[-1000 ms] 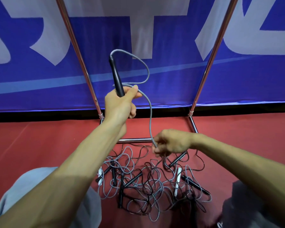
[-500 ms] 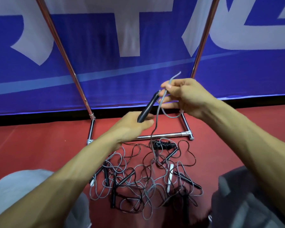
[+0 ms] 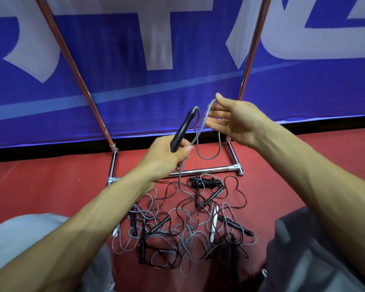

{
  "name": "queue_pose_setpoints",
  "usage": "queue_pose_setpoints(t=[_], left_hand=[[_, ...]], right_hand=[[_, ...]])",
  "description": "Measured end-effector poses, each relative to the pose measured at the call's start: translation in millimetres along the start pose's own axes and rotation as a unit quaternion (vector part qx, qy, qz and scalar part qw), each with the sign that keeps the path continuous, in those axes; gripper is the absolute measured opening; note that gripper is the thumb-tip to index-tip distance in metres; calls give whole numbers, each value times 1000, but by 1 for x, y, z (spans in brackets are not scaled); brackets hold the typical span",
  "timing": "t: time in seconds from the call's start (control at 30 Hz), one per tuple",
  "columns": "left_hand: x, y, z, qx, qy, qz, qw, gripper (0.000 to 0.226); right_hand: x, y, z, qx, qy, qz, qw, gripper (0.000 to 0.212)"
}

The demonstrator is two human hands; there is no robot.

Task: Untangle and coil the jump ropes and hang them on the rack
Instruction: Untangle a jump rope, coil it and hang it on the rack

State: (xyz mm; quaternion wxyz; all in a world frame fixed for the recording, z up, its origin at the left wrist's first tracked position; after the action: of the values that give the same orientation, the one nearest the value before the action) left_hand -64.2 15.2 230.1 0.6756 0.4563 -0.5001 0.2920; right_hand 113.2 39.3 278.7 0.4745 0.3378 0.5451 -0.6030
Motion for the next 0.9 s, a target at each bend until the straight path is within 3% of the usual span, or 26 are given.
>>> queue_pose_setpoints(t=[0.13,0.23,0.4,0.5,0.57,0.63,0.7,0.8,0.9], left_hand=[[11,14,0,90,-24,77,993,17],[18,26,1,134,-38,141,980,12],[27,42,3,170,-48,256,950,10],[30,52,4,193,-54,286,937,11],[29,57,5,202,-49,295,933,11],[26,60,6,206,-43,302,930,10],[23,60,7,209,-38,299,930,11],[21,59,7,225,-34,250,941,27],[22,57,5,229,-33,211,950,40]], right_hand=[[11,-4,-5,-4,-31,93,995,31],[27,-14,-8,-78,-37,242,967,23],[73,-27,-4,-289,-113,466,828,24],[93,-34,-3,-341,-133,523,770,21],[99,-37,-3,-331,-117,555,754,16],[99,-35,-7,-298,-107,545,776,14],[92,-32,-7,-267,-113,480,828,9],[70,-32,-6,-223,-88,371,897,11],[43,-27,-5,-182,-41,296,937,15]])
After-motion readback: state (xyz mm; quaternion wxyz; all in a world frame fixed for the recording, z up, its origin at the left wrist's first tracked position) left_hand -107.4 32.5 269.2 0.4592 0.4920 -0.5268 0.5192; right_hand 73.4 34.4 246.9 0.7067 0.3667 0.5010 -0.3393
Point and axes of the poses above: each hand's wrist, its own z-axis away from the middle knuckle, its own y-axis out of the back of the hand, x = y × z, the point moved 3 cm from there along -z, towards the middle knuckle, and after that the axes turned 9 degrees about -x, right-handed, at the moved point
